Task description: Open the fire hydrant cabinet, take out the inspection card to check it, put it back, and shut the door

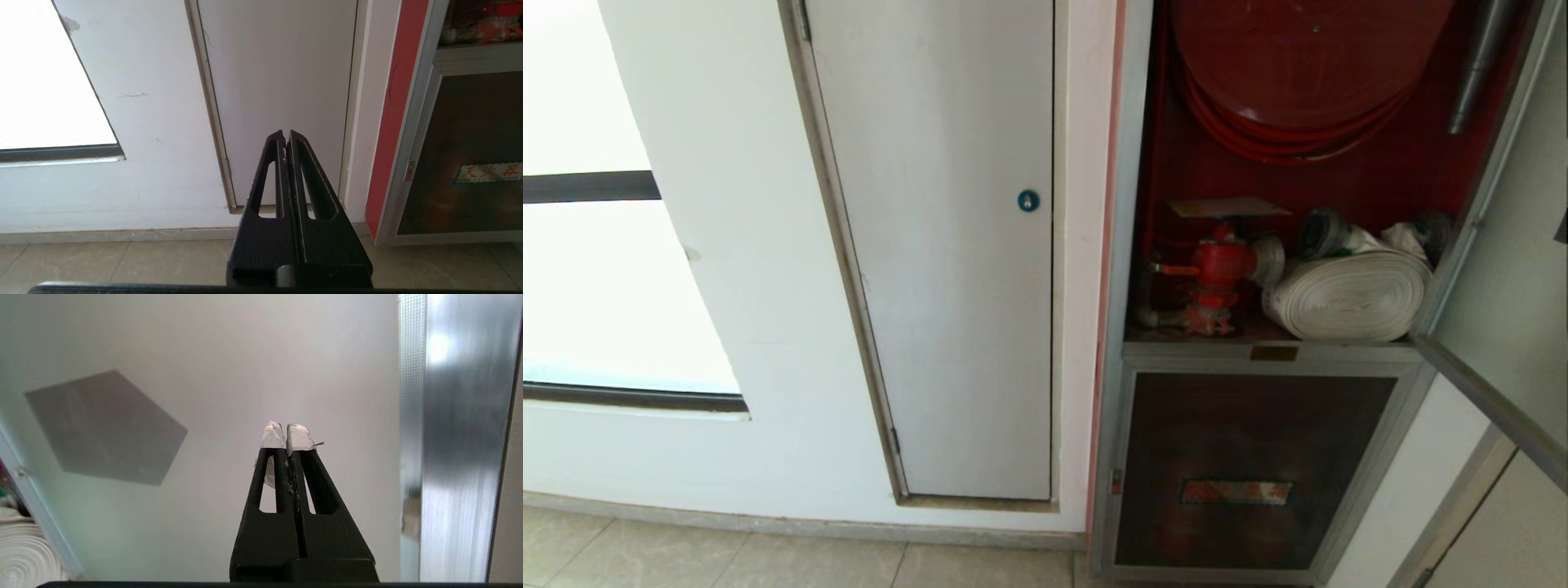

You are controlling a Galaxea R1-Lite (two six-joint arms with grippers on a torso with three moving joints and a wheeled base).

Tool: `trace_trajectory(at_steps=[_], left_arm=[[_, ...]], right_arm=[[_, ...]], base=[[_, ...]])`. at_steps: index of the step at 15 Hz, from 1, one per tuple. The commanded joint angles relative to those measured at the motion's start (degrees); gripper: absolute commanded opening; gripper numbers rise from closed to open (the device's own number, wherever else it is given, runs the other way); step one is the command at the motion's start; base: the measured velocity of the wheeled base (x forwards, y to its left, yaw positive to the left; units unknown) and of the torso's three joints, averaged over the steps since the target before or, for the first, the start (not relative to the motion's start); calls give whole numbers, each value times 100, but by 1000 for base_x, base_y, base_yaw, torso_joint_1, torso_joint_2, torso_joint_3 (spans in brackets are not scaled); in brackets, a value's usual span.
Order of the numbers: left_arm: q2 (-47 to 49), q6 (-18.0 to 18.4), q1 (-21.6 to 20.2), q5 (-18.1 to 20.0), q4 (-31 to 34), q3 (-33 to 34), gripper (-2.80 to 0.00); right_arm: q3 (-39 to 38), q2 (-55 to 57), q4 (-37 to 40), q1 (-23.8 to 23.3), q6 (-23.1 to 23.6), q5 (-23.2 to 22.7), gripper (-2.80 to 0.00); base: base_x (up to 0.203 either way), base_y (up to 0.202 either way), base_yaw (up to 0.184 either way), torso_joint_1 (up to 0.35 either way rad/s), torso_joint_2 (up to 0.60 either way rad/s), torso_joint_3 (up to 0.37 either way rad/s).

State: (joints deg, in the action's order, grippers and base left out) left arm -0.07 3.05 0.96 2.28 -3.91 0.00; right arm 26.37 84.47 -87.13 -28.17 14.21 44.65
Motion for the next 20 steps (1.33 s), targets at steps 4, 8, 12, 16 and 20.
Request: trace_trajectory(at_steps=[4,8,12,16,20], left_arm=[[7,2,0,1,-4,158,-280],[7,2,0,1,-4,158,-280],[7,2,0,1,-4,158,-280],[7,2,0,1,-4,158,-280],[7,2,0,1,-4,158,-280]], right_arm=[[-533,-228,-54,833,8,-499,-280],[-946,-927,-54,1986,88,-792,-280],[-1504,-2137,-54,3350,713,-859,-280],[-1962,-3451,-54,3482,1758,-686,-280],[-1951,-5124,1388,2698,1976,-393,-280]], base=[[0,0,0,0,0,0],[0,0,0,0,0,0],[0,0,0,0,0,0],[0,0,0,0,0,0],[0,0,0,0,0,0]])
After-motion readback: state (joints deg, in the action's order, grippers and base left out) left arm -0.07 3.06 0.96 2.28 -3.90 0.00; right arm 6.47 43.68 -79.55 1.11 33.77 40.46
